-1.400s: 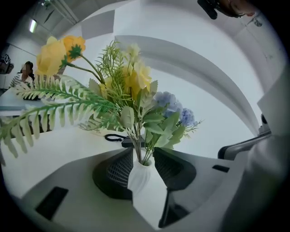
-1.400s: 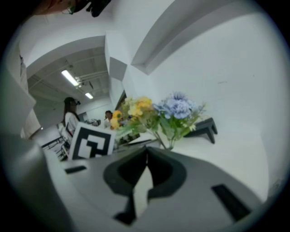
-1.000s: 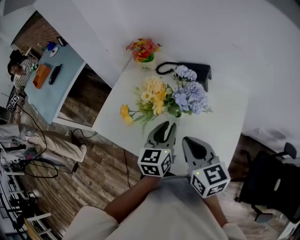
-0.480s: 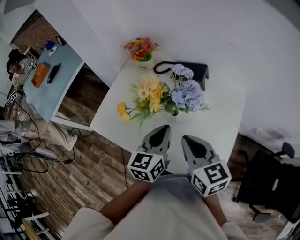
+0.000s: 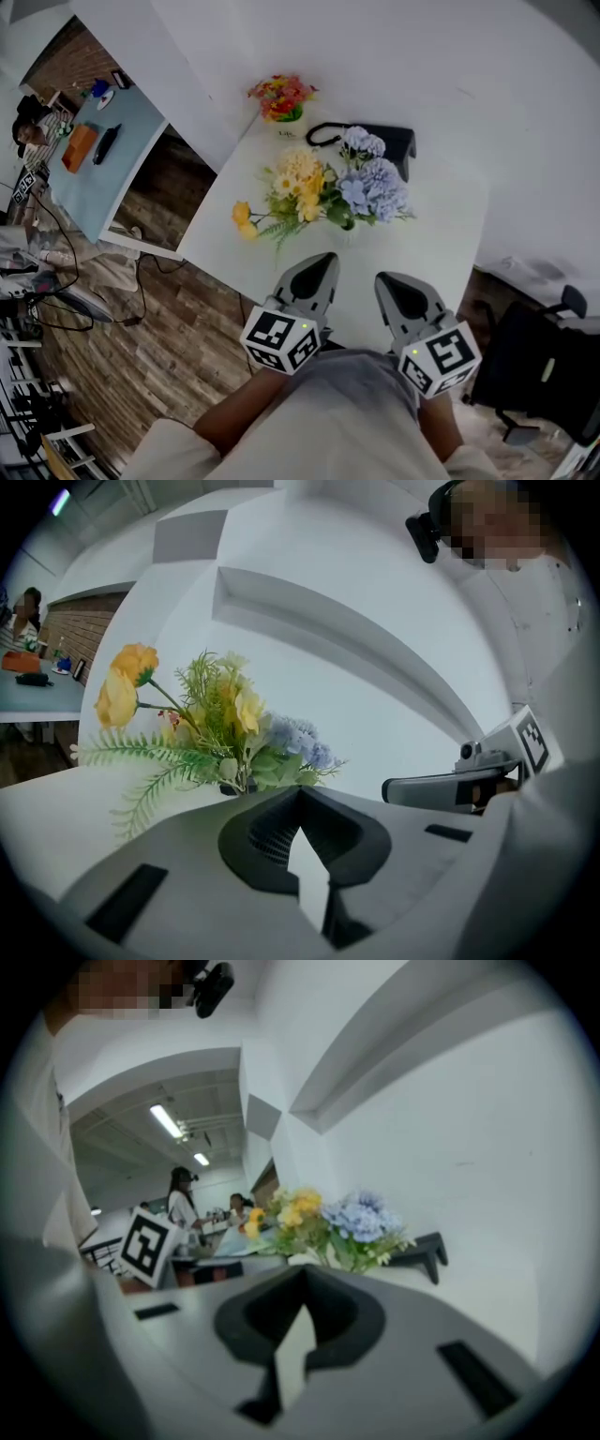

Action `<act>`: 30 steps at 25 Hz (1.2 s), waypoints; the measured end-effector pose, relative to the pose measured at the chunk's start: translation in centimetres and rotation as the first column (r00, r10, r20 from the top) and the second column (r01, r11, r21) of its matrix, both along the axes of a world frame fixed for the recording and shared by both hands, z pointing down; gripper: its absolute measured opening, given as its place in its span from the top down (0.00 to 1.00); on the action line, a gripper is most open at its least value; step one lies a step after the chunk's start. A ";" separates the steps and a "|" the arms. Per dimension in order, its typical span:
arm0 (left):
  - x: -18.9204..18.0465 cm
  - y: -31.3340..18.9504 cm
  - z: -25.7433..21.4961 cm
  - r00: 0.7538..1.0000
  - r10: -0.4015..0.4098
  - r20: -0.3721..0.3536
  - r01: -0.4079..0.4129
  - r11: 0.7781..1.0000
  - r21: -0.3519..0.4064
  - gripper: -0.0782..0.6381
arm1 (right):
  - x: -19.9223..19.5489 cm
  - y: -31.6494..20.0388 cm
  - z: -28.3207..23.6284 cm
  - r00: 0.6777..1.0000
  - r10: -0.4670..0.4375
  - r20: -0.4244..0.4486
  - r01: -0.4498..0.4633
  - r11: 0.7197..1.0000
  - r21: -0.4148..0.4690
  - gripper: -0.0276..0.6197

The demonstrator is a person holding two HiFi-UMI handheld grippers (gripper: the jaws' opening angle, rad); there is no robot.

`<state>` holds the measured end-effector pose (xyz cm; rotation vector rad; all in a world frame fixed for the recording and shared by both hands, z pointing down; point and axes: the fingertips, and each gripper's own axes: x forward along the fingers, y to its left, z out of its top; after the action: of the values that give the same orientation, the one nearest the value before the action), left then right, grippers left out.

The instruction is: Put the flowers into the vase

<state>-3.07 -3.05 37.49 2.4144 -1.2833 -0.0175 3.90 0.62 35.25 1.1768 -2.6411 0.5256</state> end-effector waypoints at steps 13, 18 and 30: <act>0.2 0.0 -1.2 1.000 0.016 -0.009 -0.016 1.000 0.006 0.87 | 0.5 -0.1 -0.5 0.998 -0.064 0.001 0.064 0.998 -0.017 0.92; 0.5 0.0 -1.4 1.000 0.027 -0.007 -0.027 1.000 0.001 0.87 | 0.8 -0.2 -0.6 0.997 -0.072 -0.018 0.071 0.997 -0.020 0.92; 0.6 0.0 -1.6 0.999 0.031 -0.007 -0.031 1.000 -0.006 0.87 | 0.2 -0.8 -0.7 0.997 -0.076 -0.025 0.076 0.997 -0.024 0.92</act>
<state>-2.48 -3.10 35.88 2.4267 -1.2409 -0.0135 4.15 -0.21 34.56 1.0646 -2.6386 0.5217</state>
